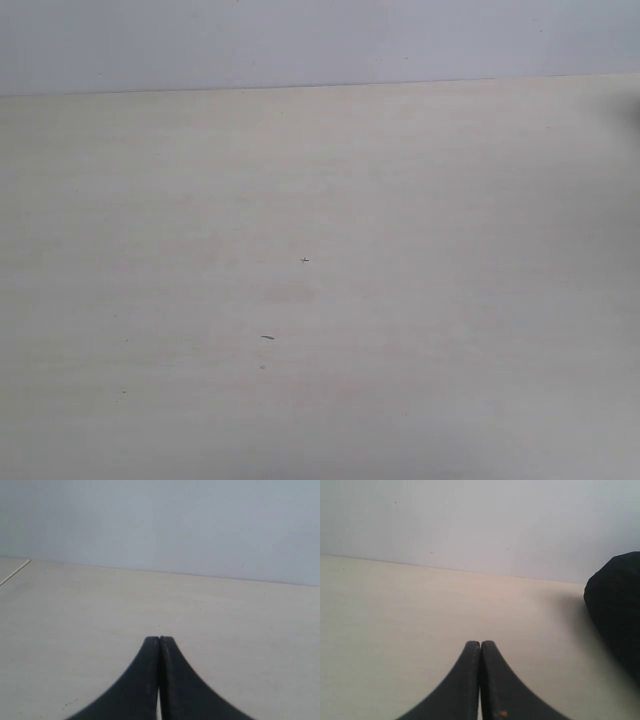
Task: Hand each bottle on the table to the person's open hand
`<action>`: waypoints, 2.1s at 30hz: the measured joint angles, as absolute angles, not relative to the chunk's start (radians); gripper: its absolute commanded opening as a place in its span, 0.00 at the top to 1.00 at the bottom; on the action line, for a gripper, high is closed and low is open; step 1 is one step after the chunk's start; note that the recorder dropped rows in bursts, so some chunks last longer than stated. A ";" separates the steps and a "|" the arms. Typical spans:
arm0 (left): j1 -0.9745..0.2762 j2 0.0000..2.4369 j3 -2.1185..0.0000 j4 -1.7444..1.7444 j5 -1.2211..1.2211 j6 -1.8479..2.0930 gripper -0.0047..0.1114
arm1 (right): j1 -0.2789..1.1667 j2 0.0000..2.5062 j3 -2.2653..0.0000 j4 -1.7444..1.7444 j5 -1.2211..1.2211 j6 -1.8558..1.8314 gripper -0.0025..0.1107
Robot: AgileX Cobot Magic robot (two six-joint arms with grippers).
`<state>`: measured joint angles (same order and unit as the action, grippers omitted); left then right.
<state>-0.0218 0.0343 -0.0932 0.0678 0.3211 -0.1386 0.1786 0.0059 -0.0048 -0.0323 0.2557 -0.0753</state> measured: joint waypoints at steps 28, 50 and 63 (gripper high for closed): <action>-0.022 0.006 -0.002 0.069 0.366 -0.139 0.96 | 0.179 0.006 -0.005 -0.032 0.249 -0.075 0.98; -0.022 0.006 -0.002 0.069 0.366 -0.139 0.96 | 0.179 0.006 -0.005 -0.032 0.247 -0.074 0.98; -0.022 0.006 -0.002 0.069 0.366 -0.139 0.96 | 0.179 0.006 -0.005 -0.032 0.247 -0.074 0.98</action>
<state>-0.0218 0.0062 -0.0023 0.0693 0.3660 -0.1386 0.1786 0.0059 -0.0048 -0.0323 0.2473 -0.0736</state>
